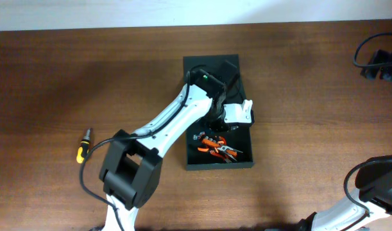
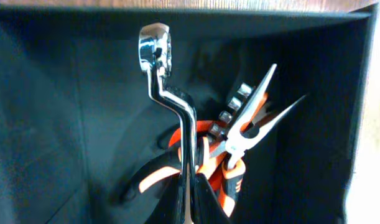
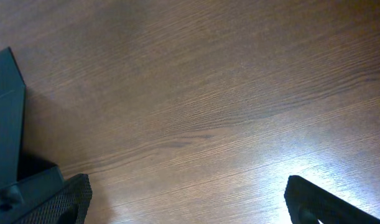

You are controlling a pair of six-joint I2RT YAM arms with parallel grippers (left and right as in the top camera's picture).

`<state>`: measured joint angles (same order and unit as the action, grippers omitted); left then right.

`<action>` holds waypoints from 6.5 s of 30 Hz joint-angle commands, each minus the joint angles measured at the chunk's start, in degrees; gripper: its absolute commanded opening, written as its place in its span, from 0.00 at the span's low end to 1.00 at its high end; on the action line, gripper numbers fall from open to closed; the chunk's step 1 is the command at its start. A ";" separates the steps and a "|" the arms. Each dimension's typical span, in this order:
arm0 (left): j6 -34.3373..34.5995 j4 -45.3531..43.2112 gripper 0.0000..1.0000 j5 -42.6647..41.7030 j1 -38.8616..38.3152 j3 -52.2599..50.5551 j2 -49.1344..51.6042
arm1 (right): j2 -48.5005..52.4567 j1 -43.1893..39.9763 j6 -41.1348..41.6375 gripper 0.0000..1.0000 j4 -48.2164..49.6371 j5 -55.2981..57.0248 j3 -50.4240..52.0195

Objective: Pack container
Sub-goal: 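Carry the silver wrench into the green box and release it, then move the left gripper over the yellow-black screwdriver, then lower the left gripper and grasp the yellow-black screwdriver handle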

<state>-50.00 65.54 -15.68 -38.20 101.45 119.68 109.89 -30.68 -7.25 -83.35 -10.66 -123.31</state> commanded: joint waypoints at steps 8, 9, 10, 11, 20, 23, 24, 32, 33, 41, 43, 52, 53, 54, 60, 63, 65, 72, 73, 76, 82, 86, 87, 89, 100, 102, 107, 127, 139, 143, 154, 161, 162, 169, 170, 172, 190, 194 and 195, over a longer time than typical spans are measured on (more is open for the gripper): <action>-1.05 -0.13 0.33 -1.49 0.00 -0.20 3.96 | -0.11 -0.11 0.70 0.99 -0.22 -1.01 0.26; -1.05 -0.13 0.39 -1.42 0.09 -0.20 3.96 | -0.11 -0.09 0.70 0.99 -0.22 -1.01 0.26; -0.79 -0.13 0.41 -1.42 0.11 -0.20 3.96 | -0.11 -0.11 0.70 0.99 -0.22 -1.01 0.26; -0.28 -0.13 0.42 -1.20 0.17 -0.17 3.96 | -0.11 -0.09 0.70 0.99 -0.22 -1.01 0.26; 8.79 5.22 0.46 8.28 0.22 6.19 0.63 | -0.11 -0.11 0.70 0.99 -0.22 -1.03 0.26; 12.41 8.81 0.51 11.17 0.52 11.80 -2.64 | -0.11 -0.11 0.70 0.99 -0.22 -1.42 0.26; 13.77 9.90 0.54 12.41 0.79 13.57 -3.85 | -0.11 -0.09 0.68 0.99 -0.22 -1.42 0.26; 22.53 17.46 0.99 19.02 9.79 19.82 -17.59 | -0.11 -0.11 0.70 0.99 -0.22 -1.42 0.26; 24.37 18.69 0.99 18.95 12.52 19.82 -19.28 | -0.11 -0.09 0.70 0.99 -0.22 -1.42 0.26; 28.57 25.38 0.99 17.35 36.41 19.30 -27.41 | -0.11 -0.09 0.70 0.99 -0.20 -1.84 0.26; 29.05 24.94 0.99 16.57 42.12 18.34 -28.98 | -0.09 -0.09 0.70 0.99 -0.22 -1.84 0.26; 32.54 13.70 0.99 14.40 60.17 -2.73 -38.21 | -0.09 -0.09 0.70 0.99 0.00 -1.84 0.26; 32.30 11.89 0.99 13.90 60.96 -6.27 -39.01 | -0.09 -0.09 0.68 0.99 0.04 -1.84 0.26; 32.04 9.84 0.99 13.66 61.55 -10.05 -39.65 | -0.09 -0.09 0.68 0.99 0.07 -1.84 0.26; 26.23 -5.92 0.99 10.51 62.20 -29.99 -38.71 | -0.04 -0.09 0.70 0.99 0.20 -1.84 0.26; 22.49 -10.75 0.99 10.51 62.20 -34.29 -36.70 | 0.00 -0.09 0.70 0.99 0.22 -1.84 0.26; 19.76 -11.61 0.99 10.51 62.20 -34.69 -34.73 | 0.04 -0.09 0.70 0.99 0.22 -1.84 0.26; 16.83 -12.00 0.99 10.54 62.20 -34.64 -29.22 | 0.11 -0.04 0.68 0.99 0.04 -1.84 0.26; 17.79 -11.72 0.99 10.54 62.20 -34.58 -28.65 | 0.11 -0.04 0.70 0.99 0.07 -1.84 0.26; 20.46 -9.01 0.99 10.54 62.20 -33.20 -27.39 | 0.11 -0.04 0.70 0.99 0.11 -1.84 0.26; 26.53 4.26 0.99 11.21 62.20 -20.31 -21.33 | 0.13 -0.04 0.70 0.99 0.20 -1.86 0.26; 27.85 9.81 0.99 12.11 62.20 -12.31 -16.59 | 0.13 -0.04 0.70 1.00 0.17 -1.84 0.26; 28.13 10.23 0.99 12.94 62.20 -11.10 -15.63 | 0.13 -0.04 0.70 0.99 0.17 -1.84 0.26; 28.11 9.90 0.99 14.69 62.20 -10.23 -14.32 | 0.13 -0.04 0.70 0.99 0.04 -1.84 0.26; 27.65 9.11 1.00 18.51 62.20 -10.34 -7.45 | 0.11 -0.04 0.70 0.99 -0.46 -1.84 0.26; 27.65 8.48 0.99 18.53 62.20 -10.47 -6.88 | 0.13 -0.04 0.68 0.99 -0.46 -1.84 0.26; 27.61 3.89 0.96 18.75 62.20 -12.85 -6.54 | 0.11 -0.04 0.68 0.99 -0.48 -1.81 0.26; 21.97 -9.55 0.96 18.53 59.17 -26.95 -6.54 | 0.13 -0.04 0.66 0.99 -1.09 -1.81 0.26; 22.05 -10.49 0.96 19.93 59.23 -28.35 -6.54 | 0.13 -0.04 0.46 0.99 -1.31 -1.79 0.26; 22.03 -10.91 0.90 20.13 59.34 -29.24 -6.54 | 0.11 -0.04 0.46 0.99 -1.33 -1.79 0.26; 22.05 -13.49 0.86 22.23 59.41 -32.06 -6.54 | 0.13 -0.04 0.46 0.99 -1.64 -1.79 0.26; 22.08 -13.53 0.86 22.69 59.82 -32.09 -6.54 | 0.11 -0.04 0.46 0.99 -1.73 -1.79 0.26; 22.08 -13.51 0.85 22.71 59.89 -32.09 -6.54 | 0.11 -0.04 0.44 0.99 -1.73 -1.79 0.26; 22.29 -13.51 0.70 23.23 60.76 -32.09 -6.54 | 0.11 -0.04 0.44 0.99 -1.73 -1.79 0.26; 22.29 -13.51 0.69 23.23 60.76 -32.09 -6.54 | 0.11 -0.04 0.46 0.99 -1.75 -1.79 0.26; 22.29 -13.51 0.68 23.23 60.76 -32.09 -6.54 | 0.13 -0.04 0.46 0.99 -1.75 -1.79 0.26; 22.29 -13.70 0.38 22.53 60.74 -32.09 -6.54 | 0.11 -0.04 0.46 0.99 -1.90 -1.81 0.26; 22.27 -13.73 0.36 21.55 60.74 -32.09 -6.54 | 0.11 -0.04 0.46 0.99 -1.97 -1.81 0.26; 22.29 -13.73 0.34 21.27 60.74 -32.09 -6.54 | 0.11 -0.04 0.46 0.99 -1.97 -1.81 0.26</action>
<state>-27.42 52.64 4.95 22.00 70.96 112.29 109.91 -30.68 -7.22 -85.30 -11.77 -123.31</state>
